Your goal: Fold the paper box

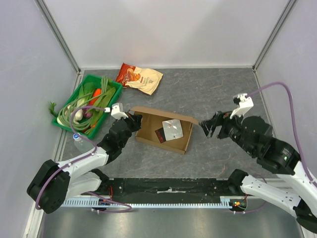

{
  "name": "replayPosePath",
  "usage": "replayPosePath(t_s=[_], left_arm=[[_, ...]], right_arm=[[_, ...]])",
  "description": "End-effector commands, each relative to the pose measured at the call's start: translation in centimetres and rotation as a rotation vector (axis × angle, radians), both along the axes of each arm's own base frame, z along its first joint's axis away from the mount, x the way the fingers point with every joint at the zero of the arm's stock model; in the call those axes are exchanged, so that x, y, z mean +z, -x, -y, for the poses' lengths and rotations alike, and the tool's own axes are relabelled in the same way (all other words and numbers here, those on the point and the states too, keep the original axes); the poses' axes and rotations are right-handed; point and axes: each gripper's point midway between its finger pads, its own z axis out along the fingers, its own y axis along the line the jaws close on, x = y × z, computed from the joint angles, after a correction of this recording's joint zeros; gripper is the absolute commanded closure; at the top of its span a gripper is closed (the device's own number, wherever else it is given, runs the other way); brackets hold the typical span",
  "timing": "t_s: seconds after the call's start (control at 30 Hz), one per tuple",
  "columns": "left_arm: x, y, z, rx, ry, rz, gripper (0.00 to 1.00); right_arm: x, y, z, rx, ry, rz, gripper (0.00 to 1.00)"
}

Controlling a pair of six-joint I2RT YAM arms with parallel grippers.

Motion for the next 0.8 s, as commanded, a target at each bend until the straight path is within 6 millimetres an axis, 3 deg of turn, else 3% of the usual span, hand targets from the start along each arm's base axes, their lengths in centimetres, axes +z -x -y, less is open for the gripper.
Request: replayPosePath(t_s=[0.0, 0.03, 0.07, 0.1, 0.13, 0.2, 0.23, 0.3, 0.47, 0.5, 0.53, 0.6, 0.63, 0.67, 0.77], left_arm=[[-4.4, 1.4, -0.8, -0.004, -0.112, -0.134, 0.98], [-4.3, 1.4, -0.8, -0.003, -0.107, -0.133, 0.98], [-4.2, 1.3, -0.8, -0.004, -0.105, -0.133, 0.98], [-4.3, 1.4, -0.6, -0.013, -0.106, -0.138, 0.98], [-4.3, 1.5, -0.5, -0.017, -0.109, -0.144, 0.98], [-4.1, 1.4, -0.4, -0.015, -0.105, -0.151, 0.98], [-4.1, 1.4, -0.5, -0.014, -0.108, -0.153, 0.98], [-3.9, 1.4, -0.3, -0.022, -0.106, -0.150, 0.97], [-4.0, 1.9, -0.5, -0.020, -0.092, -0.176, 0.93], [-3.9, 2.1, -0.4, -0.023, -0.079, -0.181, 0.91], [-4.0, 2.3, -0.5, -0.025, -0.078, -0.186, 0.82], [-3.8, 3.0, -0.7, -0.034, -0.070, -0.204, 0.71], [-3.2, 3.1, -0.6, -0.036, -0.061, -0.204, 0.60], [-4.3, 4.3, -1.3, -0.026, -0.085, -0.279, 0.55], [-2.5, 6.0, -1.4, -0.062, -0.051, -0.316, 0.47]], right_arm=[[4.7, -2.8, -3.6, 0.064, 0.040, 0.065, 0.12], [6.9, -2.6, -6.2, 0.157, -0.030, 0.069, 0.13], [7.5, -3.1, -8.2, 0.198, -0.066, 0.047, 0.14], [7.1, -4.4, -12.0, 0.232, -0.144, -0.032, 0.19], [8.0, -3.8, -14.5, 0.327, -0.220, -0.069, 0.22], [9.0, -4.8, -18.8, 0.402, -0.385, -0.103, 0.26], [8.5, -5.2, -19.7, 0.395, -0.461, -0.162, 0.27], [8.1, -6.5, -21.2, 0.391, -0.515, -0.174, 0.29], [3.6, -8.6, -23.2, 0.379, -0.584, -0.250, 0.29], [3.6, -8.6, -23.8, 0.414, -0.620, -0.234, 0.32], [1.4, -8.8, -23.9, 0.406, -0.616, -0.269, 0.33], [0.6, -8.6, -24.4, 0.431, -0.652, -0.284, 0.35], [-0.7, -8.5, -24.4, 0.429, -0.647, -0.306, 0.35], [-1.2, -8.4, -24.5, 0.432, -0.648, -0.317, 0.35], [-2.8, -8.1, -24.3, 0.429, -0.635, -0.335, 0.35]])
